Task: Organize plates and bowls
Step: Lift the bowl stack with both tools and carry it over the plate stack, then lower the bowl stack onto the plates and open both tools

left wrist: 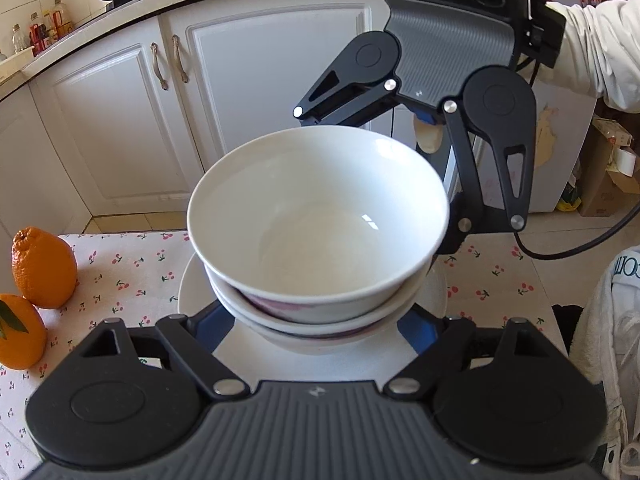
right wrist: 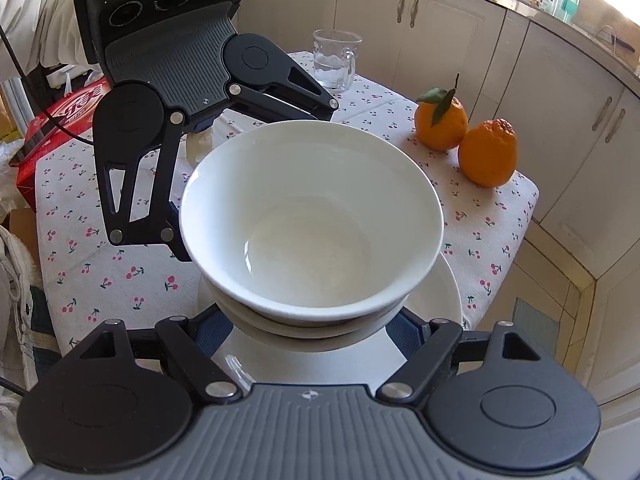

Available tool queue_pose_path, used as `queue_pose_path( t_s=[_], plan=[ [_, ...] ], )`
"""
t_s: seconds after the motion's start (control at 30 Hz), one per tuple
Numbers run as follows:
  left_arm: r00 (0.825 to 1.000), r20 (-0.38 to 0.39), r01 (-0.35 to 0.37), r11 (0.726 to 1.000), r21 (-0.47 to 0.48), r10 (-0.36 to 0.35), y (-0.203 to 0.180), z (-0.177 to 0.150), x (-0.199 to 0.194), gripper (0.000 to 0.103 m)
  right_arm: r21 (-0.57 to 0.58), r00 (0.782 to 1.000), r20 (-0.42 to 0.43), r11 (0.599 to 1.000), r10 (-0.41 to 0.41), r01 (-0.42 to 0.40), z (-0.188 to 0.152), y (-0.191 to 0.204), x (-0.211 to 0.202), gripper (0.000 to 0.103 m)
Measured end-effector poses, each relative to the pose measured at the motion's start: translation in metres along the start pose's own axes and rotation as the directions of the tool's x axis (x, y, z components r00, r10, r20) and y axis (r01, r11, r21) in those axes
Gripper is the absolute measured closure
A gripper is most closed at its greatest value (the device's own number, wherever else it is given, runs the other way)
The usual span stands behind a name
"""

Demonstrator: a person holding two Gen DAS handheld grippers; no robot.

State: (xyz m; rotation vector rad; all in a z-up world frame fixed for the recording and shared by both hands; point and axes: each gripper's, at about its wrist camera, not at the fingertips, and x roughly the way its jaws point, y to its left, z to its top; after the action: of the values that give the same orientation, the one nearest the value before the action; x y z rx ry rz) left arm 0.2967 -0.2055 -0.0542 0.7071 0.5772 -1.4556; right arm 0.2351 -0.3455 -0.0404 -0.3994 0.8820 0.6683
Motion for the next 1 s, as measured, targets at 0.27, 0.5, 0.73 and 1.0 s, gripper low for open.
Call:
queue_pose_path(
  t_s=[0.27,0.5,0.73,1.0],
  plan=[
    [1.0,-0.005,0.015,1.0,-0.007,-0.015,0.008,0.0,0.011,0.016,0.031,1.0,-0.01,1.0,0.005,-0.004,-0.006,-0.012,0.009,0.017],
    [1.0,-0.009,0.022,1.0,-0.015,-0.023,0.01,-0.001,0.014,0.016,0.047,1.0,-0.012,0.999,0.015,-0.014,-0.008,-0.015,0.013,0.017],
    [0.999,-0.009,0.034,0.999,-0.033,-0.034,0.015,-0.002,0.015,0.016,0.051,1.0,-0.01,0.998,0.022,-0.022,-0.009,-0.017,0.013,0.017],
    [1.0,0.011,0.015,1.0,-0.011,-0.015,0.01,-0.003,0.012,0.004,0.051,1.0,-0.009,0.999,0.016,-0.015,-0.009,-0.016,0.013,0.015]
  ],
)
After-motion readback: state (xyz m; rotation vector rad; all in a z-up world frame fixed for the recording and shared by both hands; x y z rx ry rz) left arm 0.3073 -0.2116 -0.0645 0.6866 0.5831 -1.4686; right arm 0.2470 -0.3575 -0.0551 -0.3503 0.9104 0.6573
